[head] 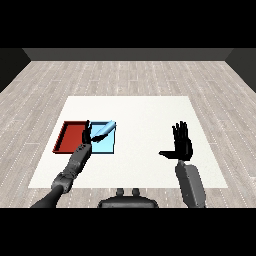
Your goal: Pick the blue can and put it in the blue box
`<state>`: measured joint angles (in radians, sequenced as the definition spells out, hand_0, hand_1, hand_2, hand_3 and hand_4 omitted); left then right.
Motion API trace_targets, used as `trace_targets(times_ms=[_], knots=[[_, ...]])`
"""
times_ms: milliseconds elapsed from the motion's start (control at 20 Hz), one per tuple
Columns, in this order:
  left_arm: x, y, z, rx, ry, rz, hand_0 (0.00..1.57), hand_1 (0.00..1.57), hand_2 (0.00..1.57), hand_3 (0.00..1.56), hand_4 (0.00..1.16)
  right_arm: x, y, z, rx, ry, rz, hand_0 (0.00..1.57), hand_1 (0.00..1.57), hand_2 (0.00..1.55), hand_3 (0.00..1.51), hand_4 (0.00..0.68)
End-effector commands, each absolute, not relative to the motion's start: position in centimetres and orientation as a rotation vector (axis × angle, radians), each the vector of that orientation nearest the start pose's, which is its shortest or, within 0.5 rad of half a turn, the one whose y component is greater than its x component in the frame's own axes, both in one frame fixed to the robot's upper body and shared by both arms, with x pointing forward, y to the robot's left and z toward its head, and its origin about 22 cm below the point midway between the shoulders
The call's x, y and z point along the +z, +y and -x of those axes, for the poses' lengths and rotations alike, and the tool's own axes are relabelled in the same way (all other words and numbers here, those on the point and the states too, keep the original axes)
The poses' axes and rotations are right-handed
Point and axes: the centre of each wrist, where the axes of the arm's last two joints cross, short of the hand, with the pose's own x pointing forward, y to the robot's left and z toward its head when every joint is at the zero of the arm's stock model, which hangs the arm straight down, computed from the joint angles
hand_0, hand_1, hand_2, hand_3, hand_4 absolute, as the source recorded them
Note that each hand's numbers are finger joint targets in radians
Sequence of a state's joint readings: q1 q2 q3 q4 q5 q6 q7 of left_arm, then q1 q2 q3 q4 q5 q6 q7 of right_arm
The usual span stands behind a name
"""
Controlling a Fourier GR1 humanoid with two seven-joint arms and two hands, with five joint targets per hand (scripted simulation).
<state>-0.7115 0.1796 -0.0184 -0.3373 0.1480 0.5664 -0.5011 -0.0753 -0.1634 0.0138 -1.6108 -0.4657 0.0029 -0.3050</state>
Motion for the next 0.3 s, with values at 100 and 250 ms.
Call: trace_targets(times_ms=[100,250], knots=[[-3.7,22.0,-36.9,0.002,-1.934,-0.393,0.00,0.00,0.00,0.00,0.00,3.1,-25.6,-25.0,-0.206,-1.930,-0.241,0.00,0.00,0.00,0.00,0.000],[-4.1,22.3,-34.7,0.012,-1.993,-0.268,0.00,0.00,0.00,0.00,0.00,4.2,-25.3,-25.3,-0.176,-1.927,-0.249,0.00,0.00,0.00,0.00,0.000]])
